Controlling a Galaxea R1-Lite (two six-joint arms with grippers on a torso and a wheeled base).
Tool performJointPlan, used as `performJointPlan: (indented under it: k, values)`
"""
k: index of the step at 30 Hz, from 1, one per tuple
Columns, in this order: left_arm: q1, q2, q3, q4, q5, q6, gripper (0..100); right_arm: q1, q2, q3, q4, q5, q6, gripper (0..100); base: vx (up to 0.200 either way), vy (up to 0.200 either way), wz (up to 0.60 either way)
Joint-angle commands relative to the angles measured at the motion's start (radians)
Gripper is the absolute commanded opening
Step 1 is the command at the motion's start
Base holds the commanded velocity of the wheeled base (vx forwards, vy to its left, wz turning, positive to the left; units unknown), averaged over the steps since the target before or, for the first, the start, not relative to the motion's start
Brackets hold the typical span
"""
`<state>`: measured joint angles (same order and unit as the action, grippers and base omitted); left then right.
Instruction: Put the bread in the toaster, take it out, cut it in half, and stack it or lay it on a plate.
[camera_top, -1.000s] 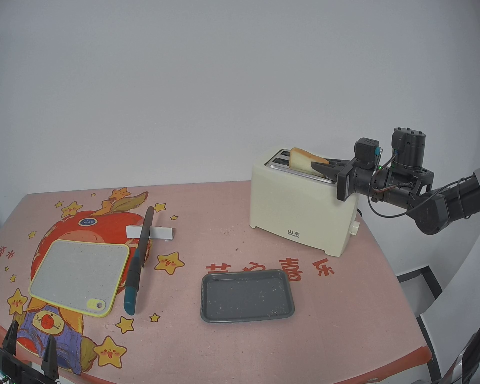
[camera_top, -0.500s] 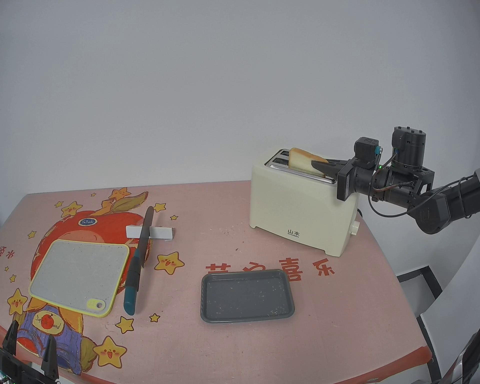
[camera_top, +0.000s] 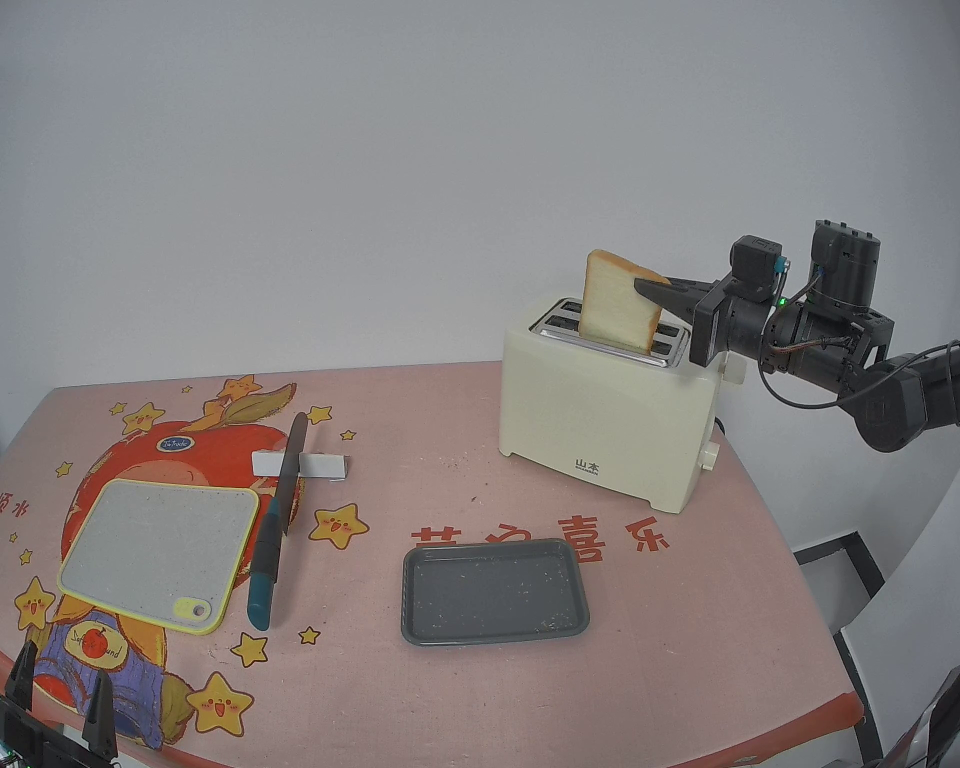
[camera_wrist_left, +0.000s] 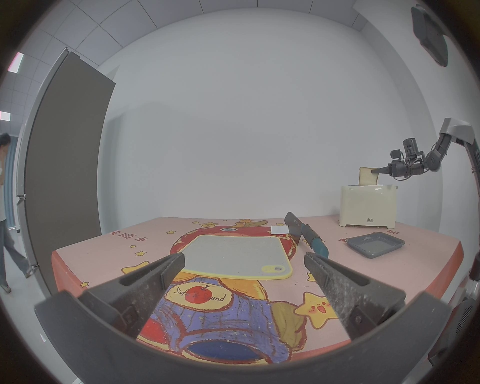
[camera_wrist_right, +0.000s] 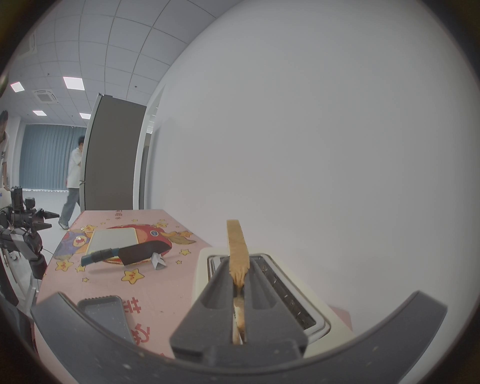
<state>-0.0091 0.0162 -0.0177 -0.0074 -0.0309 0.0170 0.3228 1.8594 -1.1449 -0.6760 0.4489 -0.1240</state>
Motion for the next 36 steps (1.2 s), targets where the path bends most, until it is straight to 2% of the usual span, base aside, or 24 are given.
performJointPlan:
  k: [1,8,13,17,22,25,30,32,34,35,36]
  values:
    - [0.0,-0.016,0.018,0.0,0.0,0.0,100,0.007,-0.045,-0.001,-0.002,0.001,0.015,0,0.0,0.0,0.0]
    - [0.0,-0.016,0.018,0.0,0.0,0.0,100,0.009,-0.104,-0.003,0.001,0.001,0.064,0,0.0,0.0,0.0]
    - [0.0,-0.016,0.018,0.0,0.0,0.0,100,0.013,-0.14,0.027,-0.001,0.001,0.069,0,0.0,0.0,0.0]
    - [0.0,-0.016,0.018,0.0,0.0,0.0,100,0.058,-0.201,0.106,-0.002,-0.003,0.08,0,0.0,0.0,0.0]
    - [0.0,-0.016,0.018,0.0,0.0,0.0,100,0.139,-0.256,0.217,-0.014,-0.027,0.126,0,0.0,0.0,0.0]
    - [0.0,-0.016,0.018,0.0,0.0,0.0,100,0.159,-0.289,0.284,-0.016,-0.052,0.129,0,0.0,0.0,0.0]
    - [0.0,-0.016,0.018,0.0,0.0,0.0,100,0.168,-0.315,0.338,-0.017,-0.056,0.138,0,0.0,0.0,0.0]
    - [0.0,-0.016,0.018,0.0,0.0,0.0,100,0.173,-0.324,0.363,-0.017,-0.055,0.169,0,0.0,0.0,0.0]
    - [0.0,-0.016,0.018,0.0,0.0,0.0,100,0.176,-0.324,0.367,-0.017,-0.055,0.173,0,0.0,0.0,0.0]
    - [0.0,-0.016,0.018,0.0,0.0,0.0,100,0.199,-0.344,0.407,-0.031,-0.055,0.221,0,0.0,0.0,0.0]
    - [0.0,-0.016,0.018,0.0,0.0,0.0,100,0.206,-0.35,0.427,-0.045,-0.053,0.236,0,0.0,0.0,0.0]
